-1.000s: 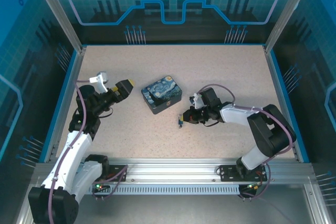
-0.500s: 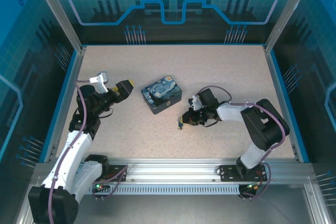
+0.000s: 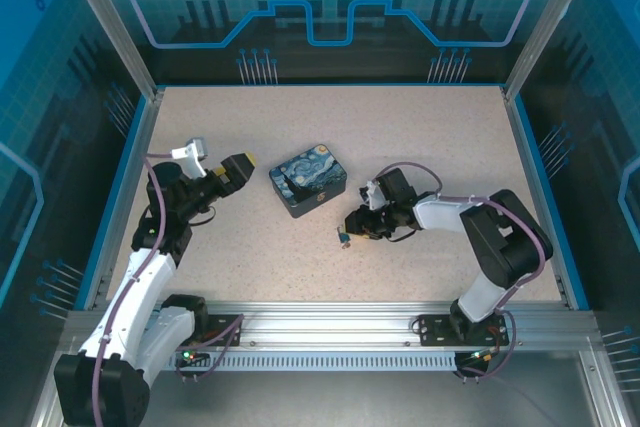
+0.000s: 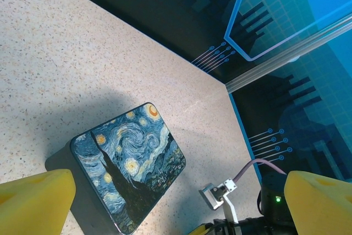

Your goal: Unlock a padlock with a key

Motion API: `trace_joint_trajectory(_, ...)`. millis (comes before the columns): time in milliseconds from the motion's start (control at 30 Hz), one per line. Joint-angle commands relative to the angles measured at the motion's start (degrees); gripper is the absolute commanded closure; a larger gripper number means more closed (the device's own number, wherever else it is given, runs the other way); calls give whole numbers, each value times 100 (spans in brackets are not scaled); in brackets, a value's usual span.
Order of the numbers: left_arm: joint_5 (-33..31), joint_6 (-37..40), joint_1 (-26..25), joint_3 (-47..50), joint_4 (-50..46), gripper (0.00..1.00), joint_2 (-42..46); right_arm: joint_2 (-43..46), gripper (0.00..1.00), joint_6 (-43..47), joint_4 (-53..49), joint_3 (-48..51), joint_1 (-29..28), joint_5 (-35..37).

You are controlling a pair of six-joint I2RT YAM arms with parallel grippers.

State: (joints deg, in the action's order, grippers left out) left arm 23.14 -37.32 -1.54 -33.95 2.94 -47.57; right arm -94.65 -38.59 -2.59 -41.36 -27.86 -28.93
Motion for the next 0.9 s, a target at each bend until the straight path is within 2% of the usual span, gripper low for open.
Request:
trace_joint_trajectory(0, -64, 102, 66, 23, -133, 1, 36, 391, 58, 138, -335, 2, -44, 378)
trace_joint_trajectory(233, -74, 143, 79, 38, -178, 1, 108, 1306, 43, 468, -960, -3, -53, 1341)
trace_joint_trajectory(467, -161, 112, 106, 25, -84, 1, 100, 2472, 14, 787, -1525, -32, -44, 2351)
trace_joint_trajectory(600, -160, 113, 128, -45, -174, 1, 99, 3199, 0, 978, -1831, 47, 17, 3167)
trace_joint_trajectory(700, -198, 128, 138, -83, -244, 1, 102, 3797, 0, 1095, -1905, 216, 147, 3671)
trace_joint_trajectory(867, -315, 226, 152, -194, -382, 1, 99, 4599, 0, 1425, -1679, 574, 566, 3992)
